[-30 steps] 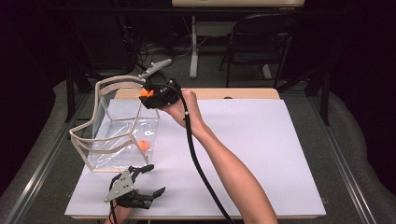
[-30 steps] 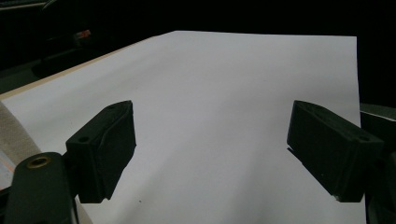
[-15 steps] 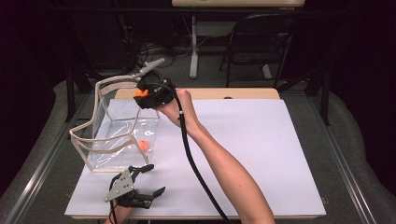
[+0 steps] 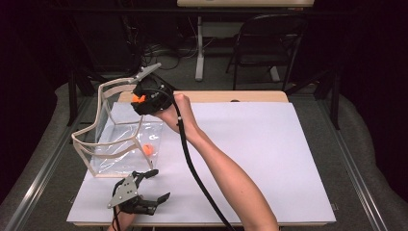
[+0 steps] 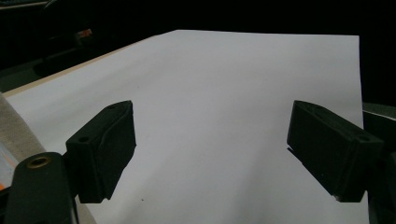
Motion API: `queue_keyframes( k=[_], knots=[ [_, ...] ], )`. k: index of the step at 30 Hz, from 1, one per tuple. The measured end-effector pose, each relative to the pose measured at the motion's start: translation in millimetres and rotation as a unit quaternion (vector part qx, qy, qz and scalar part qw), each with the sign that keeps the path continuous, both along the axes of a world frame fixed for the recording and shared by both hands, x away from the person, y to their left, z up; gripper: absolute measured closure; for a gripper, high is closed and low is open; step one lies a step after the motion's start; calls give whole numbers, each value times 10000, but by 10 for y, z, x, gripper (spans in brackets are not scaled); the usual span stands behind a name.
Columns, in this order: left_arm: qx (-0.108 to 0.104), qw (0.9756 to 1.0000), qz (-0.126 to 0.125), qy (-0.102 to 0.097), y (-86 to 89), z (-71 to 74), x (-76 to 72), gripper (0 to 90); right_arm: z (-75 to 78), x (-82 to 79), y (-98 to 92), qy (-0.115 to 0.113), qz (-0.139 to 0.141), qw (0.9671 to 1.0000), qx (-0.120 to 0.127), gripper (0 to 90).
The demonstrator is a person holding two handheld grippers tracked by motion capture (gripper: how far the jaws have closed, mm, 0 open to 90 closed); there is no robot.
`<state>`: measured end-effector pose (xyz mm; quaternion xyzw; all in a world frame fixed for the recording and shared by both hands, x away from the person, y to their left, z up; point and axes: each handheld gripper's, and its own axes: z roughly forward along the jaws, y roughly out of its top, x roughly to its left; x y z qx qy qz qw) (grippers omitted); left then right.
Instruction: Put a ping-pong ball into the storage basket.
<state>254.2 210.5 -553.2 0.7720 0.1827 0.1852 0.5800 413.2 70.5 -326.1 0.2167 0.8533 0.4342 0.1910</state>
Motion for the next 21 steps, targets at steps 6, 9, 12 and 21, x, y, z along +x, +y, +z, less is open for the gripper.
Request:
queue_keyframes(
  k=[6,9,12,21],
  knots=[
    [13,10000,28,-11,3,2,-3,156,-1,-21,58,-12,71,10000,14,507],
    [11,10000,47,-13,3,2,-4,156,-9,-33,91,-8,88,10000,-4,507],
    [13,10000,31,-13,3,2,-3,156,-26,-42,123,8,119,9999,-14,508],
    [-11,10000,11,-12,4,3,-4,156,-69,-52,197,42,165,9998,-44,507]
  ],
)
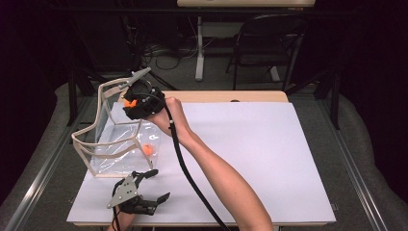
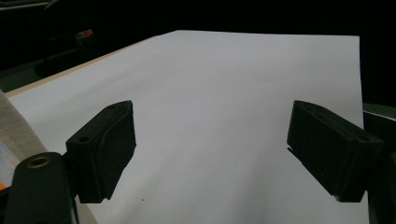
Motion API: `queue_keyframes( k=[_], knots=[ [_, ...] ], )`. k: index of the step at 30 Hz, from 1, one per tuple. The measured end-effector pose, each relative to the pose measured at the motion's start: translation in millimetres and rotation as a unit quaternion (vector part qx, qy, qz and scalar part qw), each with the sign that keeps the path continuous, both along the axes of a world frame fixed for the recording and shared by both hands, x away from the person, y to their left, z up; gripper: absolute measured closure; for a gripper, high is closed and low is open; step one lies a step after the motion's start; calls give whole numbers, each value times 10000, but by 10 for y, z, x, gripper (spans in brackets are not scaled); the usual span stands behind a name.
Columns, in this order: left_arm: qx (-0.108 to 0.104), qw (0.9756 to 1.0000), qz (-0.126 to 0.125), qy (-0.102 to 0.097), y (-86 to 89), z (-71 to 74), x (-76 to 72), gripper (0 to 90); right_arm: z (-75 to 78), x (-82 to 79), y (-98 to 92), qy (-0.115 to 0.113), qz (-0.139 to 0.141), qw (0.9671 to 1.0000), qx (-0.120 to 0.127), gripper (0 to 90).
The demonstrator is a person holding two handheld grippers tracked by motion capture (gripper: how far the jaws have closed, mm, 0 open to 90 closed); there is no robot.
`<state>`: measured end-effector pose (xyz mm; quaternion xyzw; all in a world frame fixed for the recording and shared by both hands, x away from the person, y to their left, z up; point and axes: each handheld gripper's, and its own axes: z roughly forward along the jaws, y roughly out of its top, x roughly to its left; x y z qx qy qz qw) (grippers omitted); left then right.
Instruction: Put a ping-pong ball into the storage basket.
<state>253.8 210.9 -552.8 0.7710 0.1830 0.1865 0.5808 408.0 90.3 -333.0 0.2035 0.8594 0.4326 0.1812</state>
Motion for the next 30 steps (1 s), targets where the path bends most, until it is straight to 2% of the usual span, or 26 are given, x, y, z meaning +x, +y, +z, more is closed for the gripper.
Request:
queue_keyframes(
  k=[17,30],
  knots=[
    [10,10000,-10,0,0,0,0,156,-87,10,83,84,47,10000,-25,507],
    [13,10000,-17,5,-3,-1,0,156,-172,15,135,161,85,9997,-136,506]
  ],
)
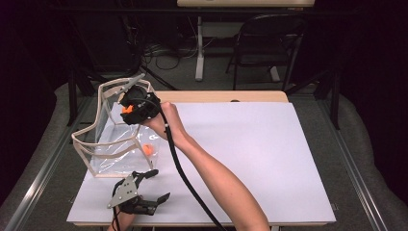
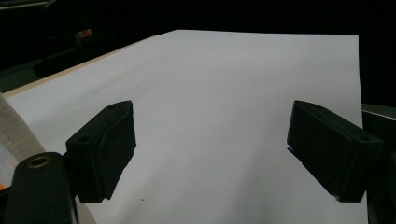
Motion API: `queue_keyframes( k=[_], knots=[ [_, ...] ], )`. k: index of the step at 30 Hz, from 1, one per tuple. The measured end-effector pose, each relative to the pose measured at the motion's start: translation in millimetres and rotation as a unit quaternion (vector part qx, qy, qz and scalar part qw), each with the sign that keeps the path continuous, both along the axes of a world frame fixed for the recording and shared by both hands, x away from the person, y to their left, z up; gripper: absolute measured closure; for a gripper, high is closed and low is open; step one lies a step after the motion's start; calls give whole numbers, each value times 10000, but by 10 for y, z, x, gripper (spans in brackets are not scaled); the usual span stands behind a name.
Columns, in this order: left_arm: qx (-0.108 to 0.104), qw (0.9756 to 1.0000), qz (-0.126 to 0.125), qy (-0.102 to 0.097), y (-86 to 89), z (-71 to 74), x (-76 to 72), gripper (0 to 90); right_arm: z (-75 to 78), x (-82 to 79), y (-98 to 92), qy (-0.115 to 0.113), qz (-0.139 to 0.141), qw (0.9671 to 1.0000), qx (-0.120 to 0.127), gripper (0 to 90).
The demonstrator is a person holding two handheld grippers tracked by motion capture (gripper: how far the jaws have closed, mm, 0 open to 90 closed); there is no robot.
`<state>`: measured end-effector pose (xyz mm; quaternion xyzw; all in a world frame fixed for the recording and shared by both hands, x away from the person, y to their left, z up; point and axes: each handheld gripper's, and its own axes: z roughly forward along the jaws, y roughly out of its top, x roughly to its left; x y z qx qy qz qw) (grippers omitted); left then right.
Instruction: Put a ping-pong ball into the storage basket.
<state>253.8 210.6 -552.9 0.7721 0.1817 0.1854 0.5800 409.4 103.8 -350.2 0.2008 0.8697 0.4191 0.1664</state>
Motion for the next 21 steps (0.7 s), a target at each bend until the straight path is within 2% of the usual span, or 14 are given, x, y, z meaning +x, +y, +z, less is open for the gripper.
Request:
queue_keyframes(
  k=[21],
  knots=[
    [5,10000,4,-8,0,2,-2,156,-75,15,45,83,13,9999,-103,503]
  ],
)
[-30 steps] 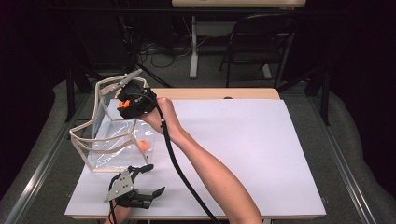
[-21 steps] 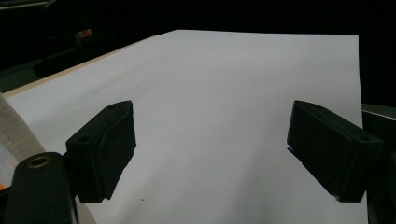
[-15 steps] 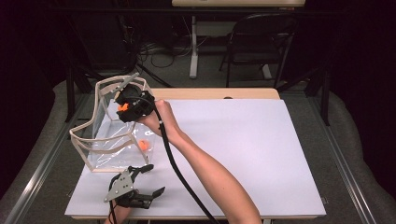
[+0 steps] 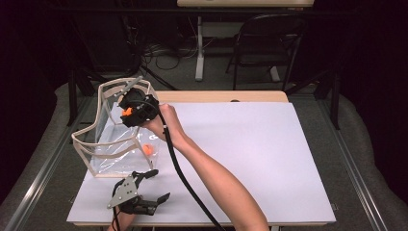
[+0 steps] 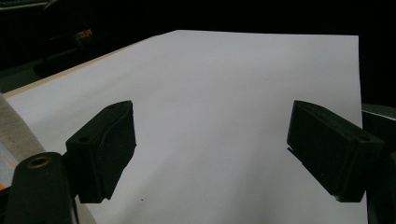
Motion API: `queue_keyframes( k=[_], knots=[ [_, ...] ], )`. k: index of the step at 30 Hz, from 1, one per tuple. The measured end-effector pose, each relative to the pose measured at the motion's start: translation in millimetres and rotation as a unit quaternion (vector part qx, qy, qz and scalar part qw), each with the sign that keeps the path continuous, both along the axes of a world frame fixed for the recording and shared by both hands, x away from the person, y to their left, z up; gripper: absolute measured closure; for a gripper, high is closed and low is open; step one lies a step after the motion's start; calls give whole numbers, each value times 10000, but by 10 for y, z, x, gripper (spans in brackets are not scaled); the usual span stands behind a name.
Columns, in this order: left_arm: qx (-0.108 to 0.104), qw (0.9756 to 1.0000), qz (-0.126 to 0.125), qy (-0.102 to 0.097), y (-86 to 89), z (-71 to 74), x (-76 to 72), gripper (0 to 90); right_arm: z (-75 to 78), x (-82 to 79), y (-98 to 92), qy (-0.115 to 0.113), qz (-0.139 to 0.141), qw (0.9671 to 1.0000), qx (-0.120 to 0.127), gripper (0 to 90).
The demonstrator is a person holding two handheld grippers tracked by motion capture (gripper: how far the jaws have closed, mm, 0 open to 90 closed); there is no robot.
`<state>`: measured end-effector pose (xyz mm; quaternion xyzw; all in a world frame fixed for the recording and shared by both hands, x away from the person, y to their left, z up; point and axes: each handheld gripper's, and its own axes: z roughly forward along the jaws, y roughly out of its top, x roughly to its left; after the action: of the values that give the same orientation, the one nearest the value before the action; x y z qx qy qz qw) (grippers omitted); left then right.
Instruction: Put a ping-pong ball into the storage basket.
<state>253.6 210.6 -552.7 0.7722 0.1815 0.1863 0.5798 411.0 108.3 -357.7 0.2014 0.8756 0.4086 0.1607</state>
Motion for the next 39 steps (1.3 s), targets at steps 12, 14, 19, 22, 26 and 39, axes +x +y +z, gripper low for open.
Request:
queue_keyframes(
  k=[12,14,19,22,26,39],
  knots=[
    [-10,10000,5,-3,3,0,-1,156,3,11,-39,107,-21,9999,103,334],
    [-13,10000,6,3,3,0,-3,156,12,9,-78,132,-6,9998,154,297],
    [-1,10000,2,12,1,1,-4,156,23,-11,-205,181,125,9993,304,210],
    [19,10000,-4,14,0,2,-4,156,21,-31,-293,153,125,9991,383,162],
    [34,10000,-12,11,-2,3,-4,157,23,-60,-414,119,105,9988,455,152],
    [38,10000,-10,41,-13,1,-5,156,-20,-132,-791,95,4,9988,487,116]
  ],
)
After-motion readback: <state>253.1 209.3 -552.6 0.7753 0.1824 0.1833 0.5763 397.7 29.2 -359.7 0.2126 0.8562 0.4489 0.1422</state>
